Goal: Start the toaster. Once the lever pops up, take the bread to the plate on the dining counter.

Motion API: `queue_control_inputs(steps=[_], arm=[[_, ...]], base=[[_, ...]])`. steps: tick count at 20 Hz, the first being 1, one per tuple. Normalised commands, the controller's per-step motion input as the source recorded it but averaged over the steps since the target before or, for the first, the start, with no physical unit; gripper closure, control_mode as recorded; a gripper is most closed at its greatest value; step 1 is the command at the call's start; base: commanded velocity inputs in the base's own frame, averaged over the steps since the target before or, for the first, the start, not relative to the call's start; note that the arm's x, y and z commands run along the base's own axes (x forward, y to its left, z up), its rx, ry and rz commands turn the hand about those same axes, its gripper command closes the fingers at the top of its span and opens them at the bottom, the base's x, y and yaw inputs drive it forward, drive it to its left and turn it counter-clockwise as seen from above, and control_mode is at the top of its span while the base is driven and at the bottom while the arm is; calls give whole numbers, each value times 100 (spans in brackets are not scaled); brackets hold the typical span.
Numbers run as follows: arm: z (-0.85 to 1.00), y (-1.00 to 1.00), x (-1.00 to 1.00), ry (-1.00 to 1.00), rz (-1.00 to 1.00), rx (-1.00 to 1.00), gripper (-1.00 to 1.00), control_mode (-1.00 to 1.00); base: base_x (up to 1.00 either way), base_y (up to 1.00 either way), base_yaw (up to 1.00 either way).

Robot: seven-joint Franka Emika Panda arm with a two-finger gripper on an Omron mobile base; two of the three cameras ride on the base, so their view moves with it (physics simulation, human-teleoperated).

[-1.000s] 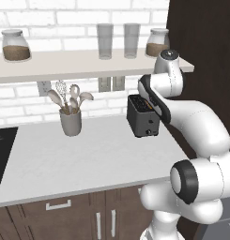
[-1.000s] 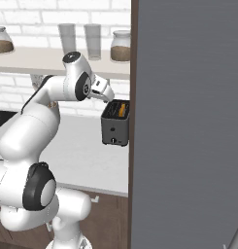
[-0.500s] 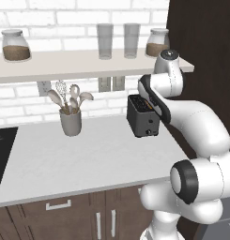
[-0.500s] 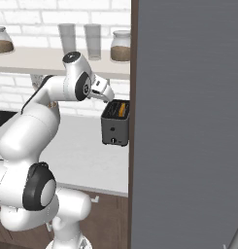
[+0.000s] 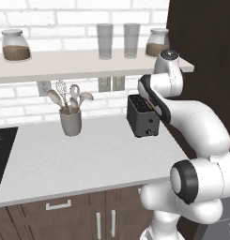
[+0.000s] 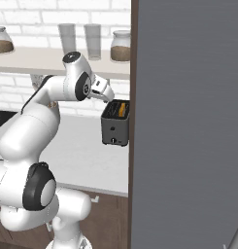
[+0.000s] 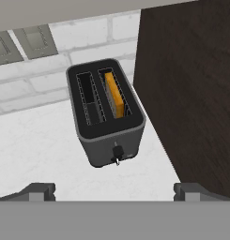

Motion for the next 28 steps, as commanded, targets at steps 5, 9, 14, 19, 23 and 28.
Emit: queue_control_inputs(steps=[5,9,14,19,23,28], arm=[[0,0,0,0,0,0,-100,-100],[0,0,0,0,0,0,-100,-100],[0,0,0,0,0,0,-100,-100],[0,0,0,0,0,0,-100,-100],[0,0,0,0,0,0,-100,-100],[0,0,0,0,0,0,-100,-100]], base=[[0,0,0],[0,0,0],[0,0,0],[0,0,0],[0,0,0],[0,0,0]])
